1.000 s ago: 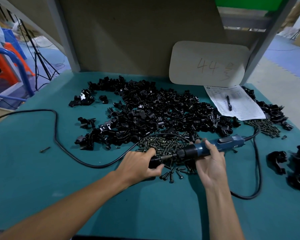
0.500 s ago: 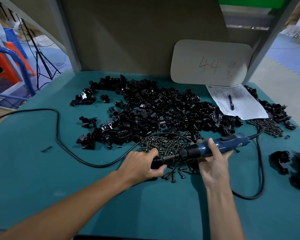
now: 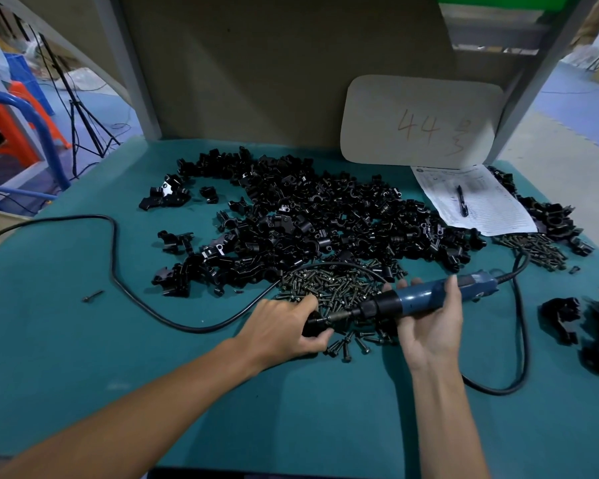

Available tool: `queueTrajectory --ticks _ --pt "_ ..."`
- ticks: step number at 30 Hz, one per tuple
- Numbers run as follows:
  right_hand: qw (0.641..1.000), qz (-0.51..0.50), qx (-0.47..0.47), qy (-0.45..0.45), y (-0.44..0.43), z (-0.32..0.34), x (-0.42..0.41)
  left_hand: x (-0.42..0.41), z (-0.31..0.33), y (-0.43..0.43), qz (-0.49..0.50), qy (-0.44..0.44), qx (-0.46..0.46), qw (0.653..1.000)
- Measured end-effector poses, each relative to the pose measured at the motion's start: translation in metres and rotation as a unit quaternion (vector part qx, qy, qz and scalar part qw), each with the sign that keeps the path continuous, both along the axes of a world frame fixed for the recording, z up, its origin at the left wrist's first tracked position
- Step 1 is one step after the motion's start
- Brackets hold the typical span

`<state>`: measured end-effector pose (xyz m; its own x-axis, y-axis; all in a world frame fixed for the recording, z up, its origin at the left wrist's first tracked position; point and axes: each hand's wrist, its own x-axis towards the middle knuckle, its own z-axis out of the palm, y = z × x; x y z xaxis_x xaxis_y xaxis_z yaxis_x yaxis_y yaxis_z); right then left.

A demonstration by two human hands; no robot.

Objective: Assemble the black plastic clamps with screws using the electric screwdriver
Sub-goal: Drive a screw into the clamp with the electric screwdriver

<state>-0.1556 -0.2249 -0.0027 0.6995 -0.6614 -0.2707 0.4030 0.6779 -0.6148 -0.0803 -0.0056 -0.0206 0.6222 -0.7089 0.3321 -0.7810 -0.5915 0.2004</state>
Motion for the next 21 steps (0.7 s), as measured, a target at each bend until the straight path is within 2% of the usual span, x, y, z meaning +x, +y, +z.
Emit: queueTrajectory --ticks 5,13,21 --pt "1.0 -0.016 0.014 0.005 -0.0011 -0.0024 0.0039 -0.0001 0.0006 0.0002 0.002 -0.015 -0.006 1.0" --pt "0.999 0.019 0.033 -0.001 -0.0047 -0.0003 0.0029 -0.0007 -0.0001 -0.0002 0.007 -0.015 -0.013 1.0" --pt "1.0 0.022 0.001 0.007 -0.0024 0.0043 0.0005 -0.0012 0.0 -0.0006 0.006 -0.024 -0.026 0.999"
